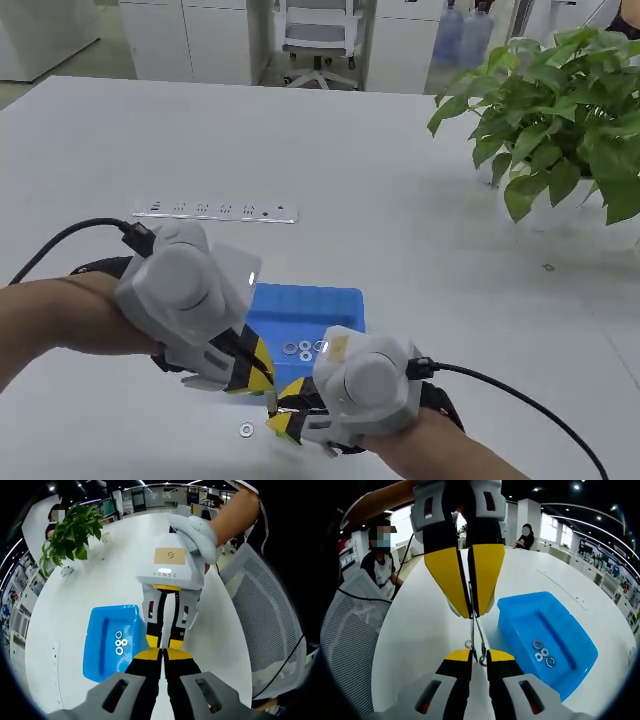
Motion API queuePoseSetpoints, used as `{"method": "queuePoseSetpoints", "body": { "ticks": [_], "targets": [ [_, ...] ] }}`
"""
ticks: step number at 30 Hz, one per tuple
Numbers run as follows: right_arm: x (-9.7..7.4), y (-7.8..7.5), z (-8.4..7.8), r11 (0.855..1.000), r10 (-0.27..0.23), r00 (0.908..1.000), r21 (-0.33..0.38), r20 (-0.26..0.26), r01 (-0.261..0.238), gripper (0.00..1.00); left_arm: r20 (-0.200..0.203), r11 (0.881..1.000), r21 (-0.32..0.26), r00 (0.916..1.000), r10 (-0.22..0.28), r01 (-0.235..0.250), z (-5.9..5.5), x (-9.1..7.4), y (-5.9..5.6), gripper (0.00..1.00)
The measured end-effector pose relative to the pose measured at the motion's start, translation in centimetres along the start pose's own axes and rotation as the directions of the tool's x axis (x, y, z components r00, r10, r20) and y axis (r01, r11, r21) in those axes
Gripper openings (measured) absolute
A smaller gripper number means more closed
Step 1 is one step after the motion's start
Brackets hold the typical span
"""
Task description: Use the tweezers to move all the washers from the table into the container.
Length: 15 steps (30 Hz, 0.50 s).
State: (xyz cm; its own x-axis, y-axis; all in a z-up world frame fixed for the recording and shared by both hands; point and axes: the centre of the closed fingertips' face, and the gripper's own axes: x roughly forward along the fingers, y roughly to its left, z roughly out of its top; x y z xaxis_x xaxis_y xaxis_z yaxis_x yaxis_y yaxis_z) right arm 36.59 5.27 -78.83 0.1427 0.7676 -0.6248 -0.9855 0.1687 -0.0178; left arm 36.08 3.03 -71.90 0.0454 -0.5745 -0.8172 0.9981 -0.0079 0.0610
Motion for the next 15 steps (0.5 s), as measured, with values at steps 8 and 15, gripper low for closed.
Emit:
{"method": "queuePoseSetpoints", "body": {
  "ticks": [8, 15],
  "targets": [
    [-0.09, -0.01, 0.19, 1.000, -0.001, 1.0000, -0.007, 0.002, 0.001, 0.13, -0.002, 1.000, 0.008, 1.0000, -0.002, 0.002, -0.14, -0.07, 0.21, 0.06],
    [-0.14, 0.00, 0.01, 1.000, -0.002, 1.0000, -0.009, 0.002, 0.002, 0.12, 0.012, 0.999, 0.030, 0.9996, -0.025, 0.024, 0.20, 0.12, 0.12, 0.06]
  ]
}}
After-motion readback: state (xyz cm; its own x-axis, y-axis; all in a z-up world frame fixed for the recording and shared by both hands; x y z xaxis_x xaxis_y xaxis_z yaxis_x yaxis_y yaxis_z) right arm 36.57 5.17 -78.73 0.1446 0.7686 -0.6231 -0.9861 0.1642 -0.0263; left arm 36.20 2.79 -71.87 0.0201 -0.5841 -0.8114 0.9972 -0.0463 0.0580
